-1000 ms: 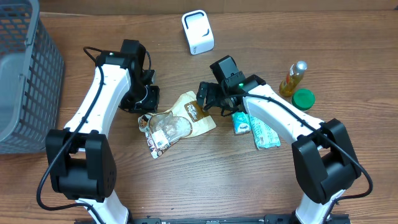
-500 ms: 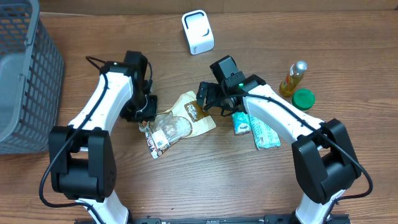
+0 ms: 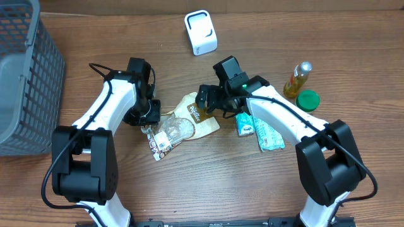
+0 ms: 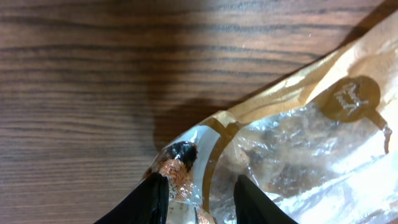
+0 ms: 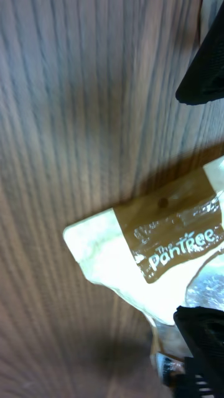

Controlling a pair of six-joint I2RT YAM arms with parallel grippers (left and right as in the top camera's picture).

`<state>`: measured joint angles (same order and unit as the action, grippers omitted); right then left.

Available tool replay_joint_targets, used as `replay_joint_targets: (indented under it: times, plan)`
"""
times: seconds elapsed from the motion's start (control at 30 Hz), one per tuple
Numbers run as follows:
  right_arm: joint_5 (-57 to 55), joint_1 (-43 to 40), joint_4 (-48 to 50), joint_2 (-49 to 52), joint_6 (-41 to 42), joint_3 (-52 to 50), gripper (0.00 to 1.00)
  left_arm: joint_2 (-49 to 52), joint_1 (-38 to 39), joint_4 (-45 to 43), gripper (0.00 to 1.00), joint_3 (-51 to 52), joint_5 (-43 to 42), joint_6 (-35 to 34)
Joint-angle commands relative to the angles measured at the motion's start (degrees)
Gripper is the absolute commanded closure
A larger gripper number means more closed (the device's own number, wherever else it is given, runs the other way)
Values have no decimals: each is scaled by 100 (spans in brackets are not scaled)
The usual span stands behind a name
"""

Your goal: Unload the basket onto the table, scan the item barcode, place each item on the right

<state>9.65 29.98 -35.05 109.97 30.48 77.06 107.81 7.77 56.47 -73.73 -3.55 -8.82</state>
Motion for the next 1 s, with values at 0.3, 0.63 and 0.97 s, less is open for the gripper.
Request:
replay_joint_targets:
  times: [0.3,0.63,0.97]
  plan:
    - [1556,-11,352,892,-208,-2,0,46,-33,-105,60,52,74,-42]
    - [2542,114,428,1019,-546,-2,0,48,-33,-146,60,52,74,-42]
    - [3233,256,1716,1060,-96,-468,5,48,-24,-146,59,52,55,-42]
